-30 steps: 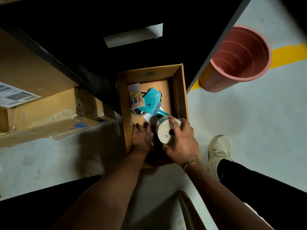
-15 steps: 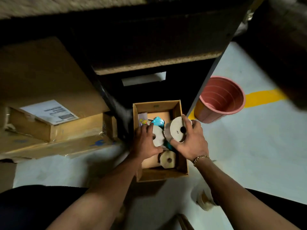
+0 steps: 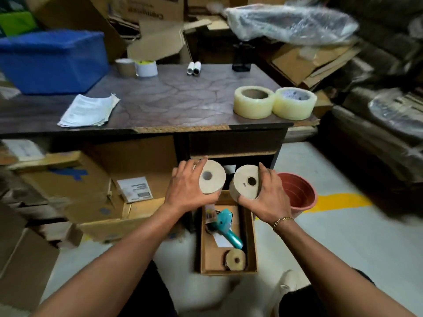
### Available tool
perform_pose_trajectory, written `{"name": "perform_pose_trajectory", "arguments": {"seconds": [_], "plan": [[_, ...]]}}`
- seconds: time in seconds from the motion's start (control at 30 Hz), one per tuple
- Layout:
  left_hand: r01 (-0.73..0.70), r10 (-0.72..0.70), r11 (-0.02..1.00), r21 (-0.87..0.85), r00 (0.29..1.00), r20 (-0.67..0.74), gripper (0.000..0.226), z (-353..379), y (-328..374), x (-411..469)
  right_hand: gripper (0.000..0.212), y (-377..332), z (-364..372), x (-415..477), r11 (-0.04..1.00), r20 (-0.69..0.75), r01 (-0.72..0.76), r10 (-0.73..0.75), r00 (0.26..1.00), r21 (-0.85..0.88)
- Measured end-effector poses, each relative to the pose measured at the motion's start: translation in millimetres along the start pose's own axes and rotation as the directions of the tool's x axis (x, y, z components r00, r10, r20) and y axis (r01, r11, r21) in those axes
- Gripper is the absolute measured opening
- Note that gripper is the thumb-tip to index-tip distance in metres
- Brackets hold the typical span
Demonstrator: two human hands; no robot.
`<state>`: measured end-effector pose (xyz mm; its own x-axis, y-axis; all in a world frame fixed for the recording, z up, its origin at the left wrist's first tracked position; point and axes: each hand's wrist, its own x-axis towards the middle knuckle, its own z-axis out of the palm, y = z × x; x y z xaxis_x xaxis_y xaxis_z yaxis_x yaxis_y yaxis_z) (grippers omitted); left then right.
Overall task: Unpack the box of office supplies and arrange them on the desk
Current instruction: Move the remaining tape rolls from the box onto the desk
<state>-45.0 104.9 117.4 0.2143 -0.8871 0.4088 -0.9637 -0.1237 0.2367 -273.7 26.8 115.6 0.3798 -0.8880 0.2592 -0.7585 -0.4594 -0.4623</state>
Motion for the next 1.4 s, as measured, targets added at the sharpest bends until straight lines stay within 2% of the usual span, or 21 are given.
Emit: {"name": "perform_pose_trajectory", "arguments": {"seconds": [0.13,0.4,0.47,0.63,0.73,0.9,1.03,1.23,1.3,1.33,1.4], "plan": [[-0.059,0.056,0.998,-0.02,0.99,-0.129,0.098,-43,3,-5,0.107,-28,-29,4,0.998,-0.062,0.068,-0.068,0.996,0.01],[-0.064,0.014,0.985,-0.163,0.956,-0.292,0.091,-124,7,20,0.104,-85,-78,39,0.98,-0.218,0.198,-0.188,0.958,0.026],[-0.03,-0.038,0.976,-0.214,0.951,-0.306,0.092,-141,5,37,0.101,-101,-89,57,0.973,-0.256,0.228,-0.217,0.942,0.014],[0.184,-0.267,0.927,-0.327,0.936,-0.231,0.093,-168,-3,95,0.102,-136,-112,118,0.971,-0.205,0.231,-0.239,0.949,-0.066],[0.293,-0.362,0.899,-0.326,0.916,-0.174,0.095,-170,-13,127,0.094,-152,-112,153,0.966,-0.149,0.189,-0.216,0.965,-0.174],[0.373,-0.4,0.896,-0.242,0.913,-0.075,0.102,-160,-25,159,0.086,-162,-99,188,0.946,-0.025,0.129,-0.143,0.989,-0.296],[0.422,-0.436,0.875,-0.236,0.9,-0.01,0.1,-148,-35,171,0.084,-158,-89,199,0.946,0.026,0.095,-0.092,0.995,-0.308],[0.403,-0.403,0.882,-0.243,0.914,0.052,0.102,-132,-45,169,0.106,-152,-86,198,0.923,0.086,0.125,-0.1,0.991,-0.364],[0.38,-0.386,0.903,-0.199,0.923,0.014,0.106,-128,-43,162,0.113,-148,-88,194,0.939,0.095,0.136,-0.111,0.989,-0.315],[0.349,-0.36,0.926,-0.146,0.932,-0.051,0.105,-126,-41,156,0.112,-144,-89,189,0.946,0.061,0.154,-0.143,0.988,-0.285],[0.24,-0.235,0.971,-0.015,0.937,-0.257,0.093,-121,-34,137,0.095,-134,-90,175,0.954,-0.085,0.218,-0.239,0.967,-0.205]]}}
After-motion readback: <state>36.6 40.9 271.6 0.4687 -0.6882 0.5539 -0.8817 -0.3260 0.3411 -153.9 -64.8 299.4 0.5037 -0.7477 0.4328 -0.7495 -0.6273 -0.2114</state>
